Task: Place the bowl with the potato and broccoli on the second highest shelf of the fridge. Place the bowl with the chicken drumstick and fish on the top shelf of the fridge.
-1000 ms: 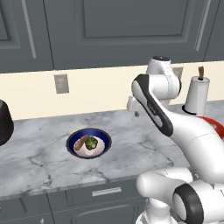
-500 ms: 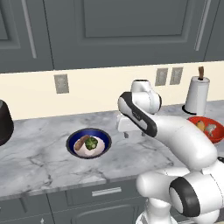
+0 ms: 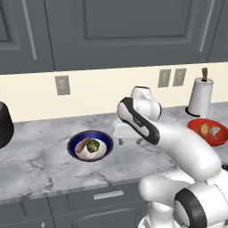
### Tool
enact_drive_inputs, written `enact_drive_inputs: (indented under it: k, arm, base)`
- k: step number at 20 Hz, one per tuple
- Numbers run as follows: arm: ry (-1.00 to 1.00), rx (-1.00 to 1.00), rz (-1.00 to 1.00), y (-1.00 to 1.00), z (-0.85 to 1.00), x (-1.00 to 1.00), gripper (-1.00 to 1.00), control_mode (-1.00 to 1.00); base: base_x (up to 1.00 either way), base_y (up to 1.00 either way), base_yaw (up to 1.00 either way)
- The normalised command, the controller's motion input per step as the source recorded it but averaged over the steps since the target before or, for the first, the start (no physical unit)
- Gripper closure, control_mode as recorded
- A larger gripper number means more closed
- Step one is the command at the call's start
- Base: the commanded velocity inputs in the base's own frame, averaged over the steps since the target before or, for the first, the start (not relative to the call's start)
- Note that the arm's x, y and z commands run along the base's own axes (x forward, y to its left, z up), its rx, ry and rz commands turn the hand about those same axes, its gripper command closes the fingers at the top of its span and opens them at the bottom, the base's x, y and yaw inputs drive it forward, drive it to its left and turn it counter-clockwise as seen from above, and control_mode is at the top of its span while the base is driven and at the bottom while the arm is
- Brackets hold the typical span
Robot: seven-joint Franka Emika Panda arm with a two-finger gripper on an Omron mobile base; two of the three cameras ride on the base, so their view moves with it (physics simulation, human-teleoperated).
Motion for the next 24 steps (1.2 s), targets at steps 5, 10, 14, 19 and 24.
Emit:
enact_drive_inputs:
  k: [5, 10, 14, 19, 24]
  arm:
    - [-0.01, 0.00, 0.00, 0.48, -0.19, 0.06, -1.00, -1.00]
    - [-0.04, 0.02, 0.00, 0.40, -0.28, 0.22, -1.00, -1.00]
    - [-0.02, 0.00, 0.00, 0.15, -0.23, 0.25, -1.00, -1.00]
    - [-0.02, 0.00, 0.00, 0.15, -0.22, 0.21, -1.00, -1.00]
    - [-0.03, 0.00, 0.00, 0.12, -0.30, 0.28, -1.00, -1.00]
  base:
    - [0.00, 0.00, 0.00]
    - [0.00, 0.00, 0.00]
    - [0.00, 0.00, 0.00]
    - [0.00, 0.00, 0.00]
    - [0.00, 0.00, 0.00]
